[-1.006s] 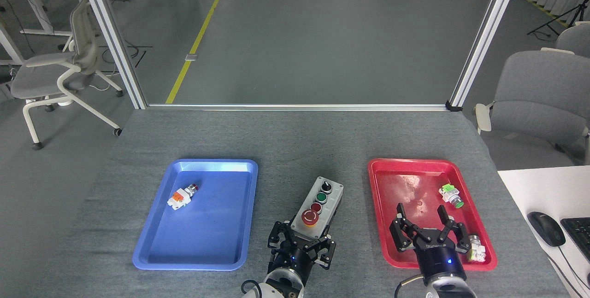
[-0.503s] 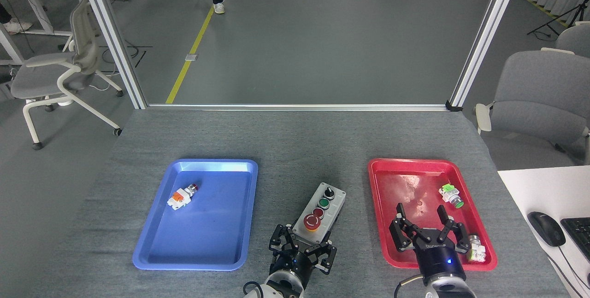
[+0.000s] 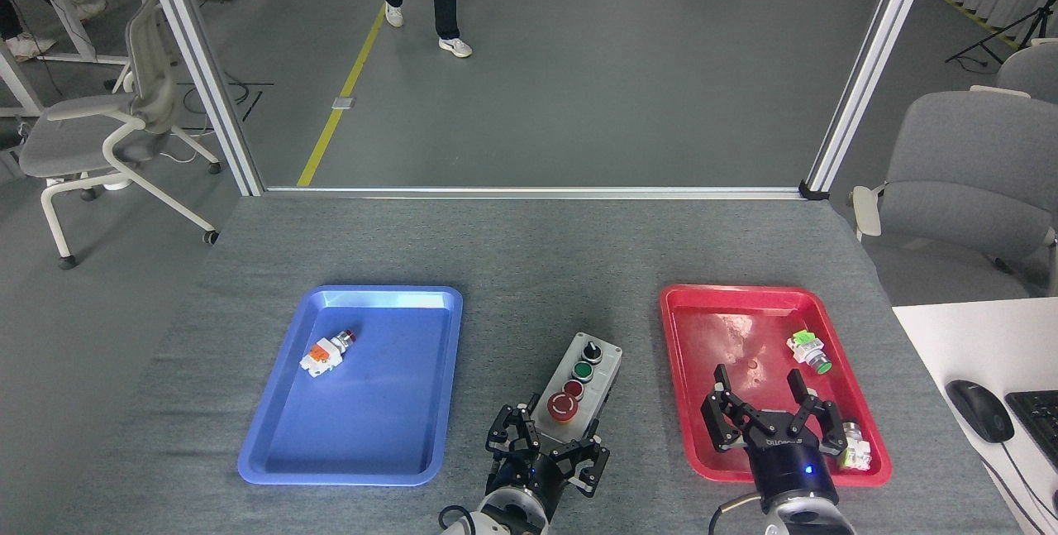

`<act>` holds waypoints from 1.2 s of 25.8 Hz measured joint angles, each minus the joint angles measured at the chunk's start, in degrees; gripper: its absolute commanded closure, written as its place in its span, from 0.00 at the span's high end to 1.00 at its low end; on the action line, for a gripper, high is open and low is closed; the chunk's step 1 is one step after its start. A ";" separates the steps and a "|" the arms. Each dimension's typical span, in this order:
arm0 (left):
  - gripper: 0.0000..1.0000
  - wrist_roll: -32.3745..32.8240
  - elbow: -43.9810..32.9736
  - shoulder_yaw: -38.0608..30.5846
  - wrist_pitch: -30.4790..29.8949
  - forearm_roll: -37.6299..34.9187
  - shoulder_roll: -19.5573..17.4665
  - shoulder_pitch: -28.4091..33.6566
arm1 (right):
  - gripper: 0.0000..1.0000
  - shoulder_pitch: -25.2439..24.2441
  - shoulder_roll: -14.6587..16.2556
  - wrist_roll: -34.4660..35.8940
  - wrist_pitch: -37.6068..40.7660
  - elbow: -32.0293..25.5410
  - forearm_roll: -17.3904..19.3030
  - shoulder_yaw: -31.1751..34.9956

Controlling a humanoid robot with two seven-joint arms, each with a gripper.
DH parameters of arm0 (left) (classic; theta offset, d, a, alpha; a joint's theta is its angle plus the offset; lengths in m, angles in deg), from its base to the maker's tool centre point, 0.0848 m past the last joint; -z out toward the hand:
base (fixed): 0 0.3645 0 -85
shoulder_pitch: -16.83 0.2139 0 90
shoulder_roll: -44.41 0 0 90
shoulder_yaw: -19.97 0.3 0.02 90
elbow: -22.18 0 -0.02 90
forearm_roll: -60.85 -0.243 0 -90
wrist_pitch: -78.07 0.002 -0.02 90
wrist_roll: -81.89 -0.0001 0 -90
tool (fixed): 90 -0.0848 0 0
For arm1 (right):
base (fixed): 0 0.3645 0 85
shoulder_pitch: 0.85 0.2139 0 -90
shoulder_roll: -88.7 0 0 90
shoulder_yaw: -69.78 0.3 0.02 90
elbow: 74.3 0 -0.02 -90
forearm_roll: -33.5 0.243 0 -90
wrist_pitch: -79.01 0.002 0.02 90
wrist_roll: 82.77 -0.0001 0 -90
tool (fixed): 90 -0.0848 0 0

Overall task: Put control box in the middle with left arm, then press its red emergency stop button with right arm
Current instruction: 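Lower the control box onto the table between the two trays, then open the left gripper and withdraw it toward the blue tray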

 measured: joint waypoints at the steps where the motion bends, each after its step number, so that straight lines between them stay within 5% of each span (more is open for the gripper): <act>1: 0.90 0.00 -0.02 0.07 0.00 0.00 -0.01 0.01 | 0.99 0.00 -0.02 0.00 0.00 0.00 -0.02 0.01; 15: 0.98 0.13 -7.15 -0.12 -0.06 -0.15 -1.08 4.23 | 0.99 -0.01 0.31 0.09 -0.16 -0.21 0.02 0.03; 25: 0.98 0.12 -14.86 -0.87 0.25 0.00 -8.18 8.29 | 0.99 -0.03 -0.08 0.24 0.43 -1.33 0.05 -0.04; 31: 0.98 0.35 -26.49 -2.40 0.33 0.08 -15.64 12.00 | 0.99 -0.10 -0.27 0.43 1.07 -1.48 0.09 1.46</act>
